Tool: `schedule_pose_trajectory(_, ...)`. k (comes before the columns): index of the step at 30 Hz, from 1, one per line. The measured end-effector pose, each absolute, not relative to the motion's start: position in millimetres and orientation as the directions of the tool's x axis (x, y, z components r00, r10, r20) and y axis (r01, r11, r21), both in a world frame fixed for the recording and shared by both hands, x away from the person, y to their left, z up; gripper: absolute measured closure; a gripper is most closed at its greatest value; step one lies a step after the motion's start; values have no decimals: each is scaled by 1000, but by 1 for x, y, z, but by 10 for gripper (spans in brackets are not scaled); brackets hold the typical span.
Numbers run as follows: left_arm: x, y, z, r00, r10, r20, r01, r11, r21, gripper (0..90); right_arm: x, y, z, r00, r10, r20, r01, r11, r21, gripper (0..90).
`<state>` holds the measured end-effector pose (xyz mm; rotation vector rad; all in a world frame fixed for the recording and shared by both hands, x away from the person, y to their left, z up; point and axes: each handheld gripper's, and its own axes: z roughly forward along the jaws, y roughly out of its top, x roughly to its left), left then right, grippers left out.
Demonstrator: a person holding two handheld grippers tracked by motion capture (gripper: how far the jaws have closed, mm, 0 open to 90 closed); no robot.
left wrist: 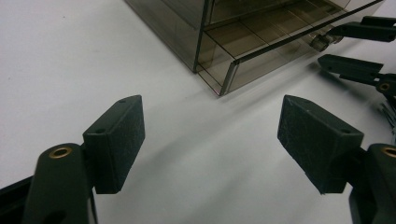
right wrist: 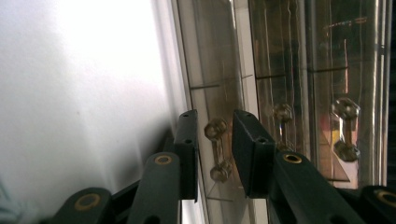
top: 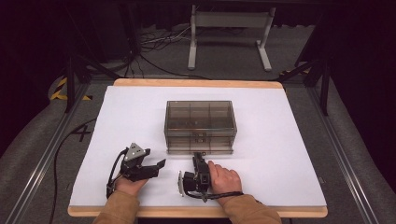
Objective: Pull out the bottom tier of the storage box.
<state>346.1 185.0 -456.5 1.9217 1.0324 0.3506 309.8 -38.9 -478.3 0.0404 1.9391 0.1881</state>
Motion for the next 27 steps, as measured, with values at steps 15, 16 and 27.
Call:
schedule_pose_trajectory(15, 347, 182, -457, 616, 774, -145, 526, -268, 807, 247, 305, -67, -465, -438, 204, -876, -61, 965, 256, 662)
schedule_pose_trajectory(16, 347, 182, -457, 617, 774, -146, 527, -268, 807, 247, 305, -67, -465, -438, 204, -876, -61, 965, 256, 662)
schedule_pose_trajectory(27, 348, 184, -457, 613, 773, -163, 534, -253, 807, 246, 308, -93, -456, -511, 358, -782, -24, 903, 429, 632)
